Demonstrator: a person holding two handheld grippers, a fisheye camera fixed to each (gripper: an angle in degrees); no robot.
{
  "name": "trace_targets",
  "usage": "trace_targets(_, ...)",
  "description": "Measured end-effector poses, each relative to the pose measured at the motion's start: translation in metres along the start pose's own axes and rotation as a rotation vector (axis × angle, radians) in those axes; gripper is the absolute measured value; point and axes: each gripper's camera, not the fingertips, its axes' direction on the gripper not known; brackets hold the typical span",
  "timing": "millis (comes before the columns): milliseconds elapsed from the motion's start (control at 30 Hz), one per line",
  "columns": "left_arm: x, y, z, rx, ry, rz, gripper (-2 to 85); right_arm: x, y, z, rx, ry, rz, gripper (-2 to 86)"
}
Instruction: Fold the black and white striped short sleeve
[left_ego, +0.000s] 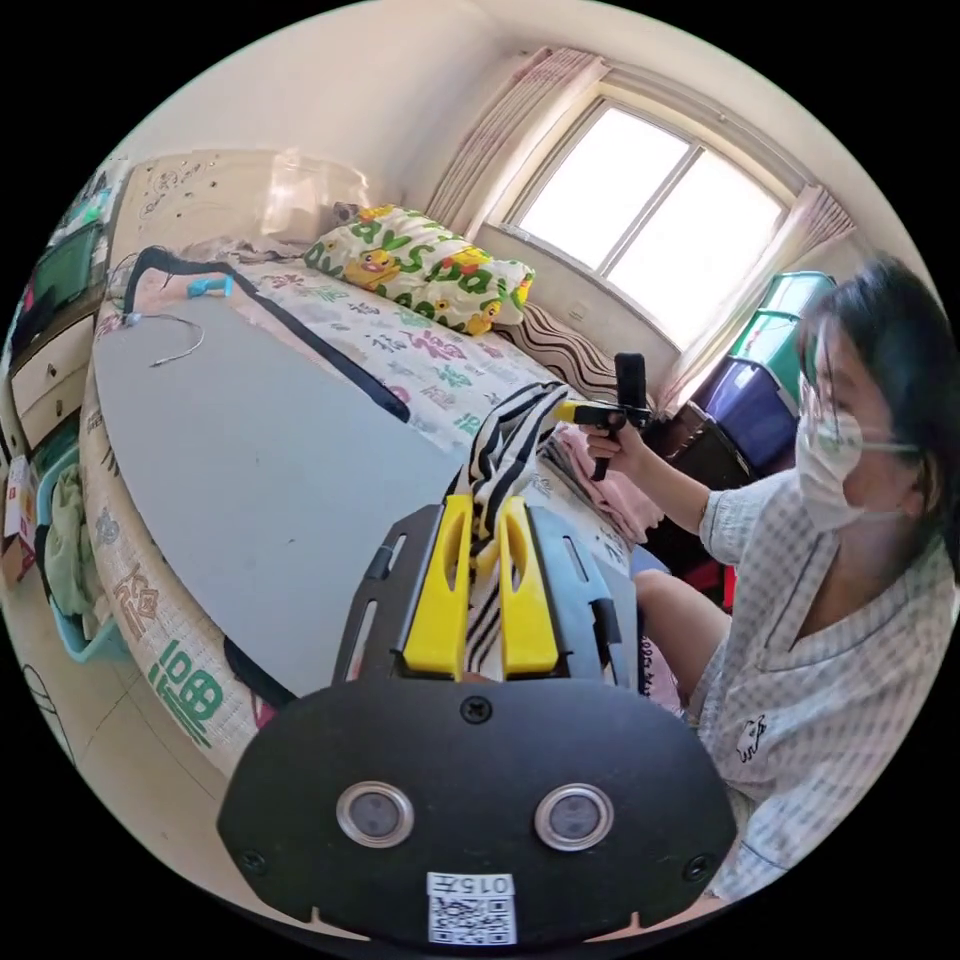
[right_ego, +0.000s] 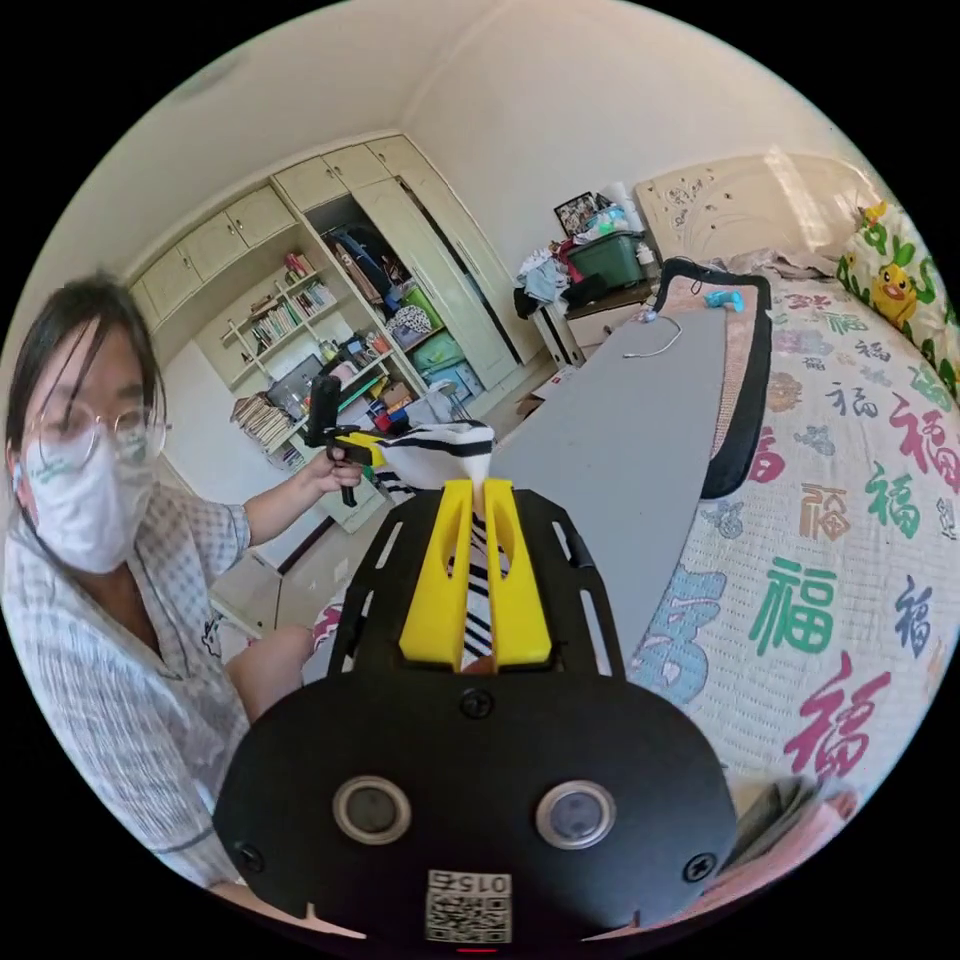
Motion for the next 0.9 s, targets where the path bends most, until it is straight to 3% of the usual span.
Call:
trace_targets(267, 0.209, -0.152, -0.032, -0.018, 0.096, 0.223, 1.9, -0.198, -0.024, -0.197, 0.194, 0.12, -0.065, 0.3)
trace_targets(533, 0.297, -0.312, 0.044, 0.016, 0.208, 0.302, 2.0, -0.29, -0.077, -0.378, 0.261, 0.357, -0.015, 0.3)
trace_targets(767, 0.255, -0.446, 0.165, 0.007, 0.247, 0.27, 1.9, -0.212, -0.139, -0.44, 0.203, 0.401, -0.017, 0.6)
trace_targets(900, 0.166, -0.494, 0.272, -0.074, 0.256, 0.186, 1.8, -0.06, -0.161, -0.412, 0.111, 0.365, 0.151, 0.3)
